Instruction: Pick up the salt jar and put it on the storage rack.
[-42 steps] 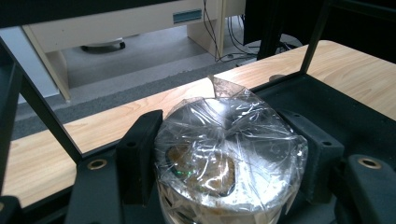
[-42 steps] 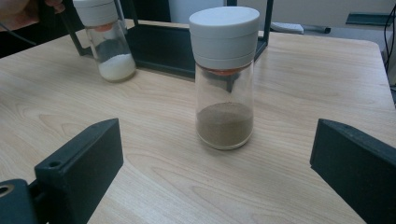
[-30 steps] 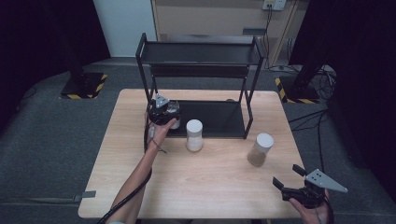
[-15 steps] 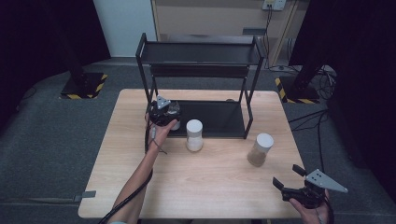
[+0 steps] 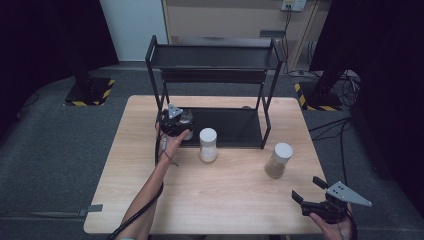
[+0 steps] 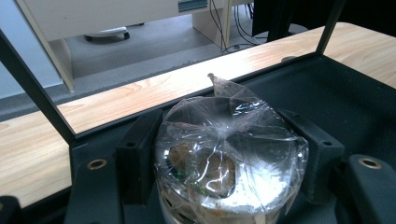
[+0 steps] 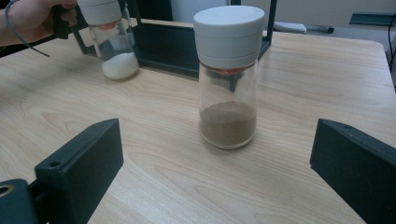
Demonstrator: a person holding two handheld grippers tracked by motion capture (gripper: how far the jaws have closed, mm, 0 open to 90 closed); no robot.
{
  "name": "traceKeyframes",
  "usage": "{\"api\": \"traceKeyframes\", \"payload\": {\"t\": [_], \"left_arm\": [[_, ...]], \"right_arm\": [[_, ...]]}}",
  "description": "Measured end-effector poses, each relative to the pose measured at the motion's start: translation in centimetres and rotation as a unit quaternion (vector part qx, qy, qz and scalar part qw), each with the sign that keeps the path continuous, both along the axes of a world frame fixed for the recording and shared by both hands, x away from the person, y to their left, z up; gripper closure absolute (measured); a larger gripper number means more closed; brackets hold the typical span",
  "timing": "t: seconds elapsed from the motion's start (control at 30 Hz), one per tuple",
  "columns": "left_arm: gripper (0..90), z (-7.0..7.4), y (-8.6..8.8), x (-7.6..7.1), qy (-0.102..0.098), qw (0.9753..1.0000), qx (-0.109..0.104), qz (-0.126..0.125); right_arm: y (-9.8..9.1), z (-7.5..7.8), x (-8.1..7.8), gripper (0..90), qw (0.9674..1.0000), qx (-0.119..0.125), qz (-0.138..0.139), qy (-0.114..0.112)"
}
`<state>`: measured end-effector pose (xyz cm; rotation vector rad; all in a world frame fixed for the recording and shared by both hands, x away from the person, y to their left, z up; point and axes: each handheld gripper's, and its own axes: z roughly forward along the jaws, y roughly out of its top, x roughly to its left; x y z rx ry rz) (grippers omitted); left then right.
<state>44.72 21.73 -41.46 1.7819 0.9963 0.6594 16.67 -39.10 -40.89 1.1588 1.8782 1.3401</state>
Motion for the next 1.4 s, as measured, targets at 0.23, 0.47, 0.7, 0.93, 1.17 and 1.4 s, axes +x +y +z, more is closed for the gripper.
{"api": "traceKeyframes", "payload": {"t": [0.23, 0.47, 0.7, 0.93, 1.17, 1.4], "left_arm": [[33.4, -0.1, 0.0, -0.1, -0.002, 1.0, 0.002, -0.002], [24.0, 0.4, 0.0, -0.3, -0.017, 0.9998, -0.002, -0.006], [13.6, 1.7, 0.0, -0.2, -0.025, 0.9997, -0.004, -0.008], [9.7, 3.0, 0.4, -0.5, -0.034, 0.9994, -0.005, -0.009], [6.5, 4.6, 0.7, -0.9, -0.043, 0.9989, -0.007, -0.02], [5.3, 5.9, 1.5, -1.7, -0.039, 0.9982, -0.013, -0.043]], "right_arm": [[0.0, 0.0, 0.0, 2.7, 1.0, 0.0, 0.0, 0.0], [0.0, 0.0, 0.0, 2.7, 1.0, -0.001, 0.001, 0.0], [0.0, 0.0, 0.0, 2.7, 1.0, -0.001, 0.001, 0.0], [0.0, 0.0, 0.0, 2.7, 1.0, -0.001, 0.001, 0.0], [0.1, 0.1, 0.0, 2.7, 1.0, -0.001, 0.002, 0.0], [0.1, 0.1, 0.0, 2.7, 1.0, -0.002, 0.003, 0.001]]}}
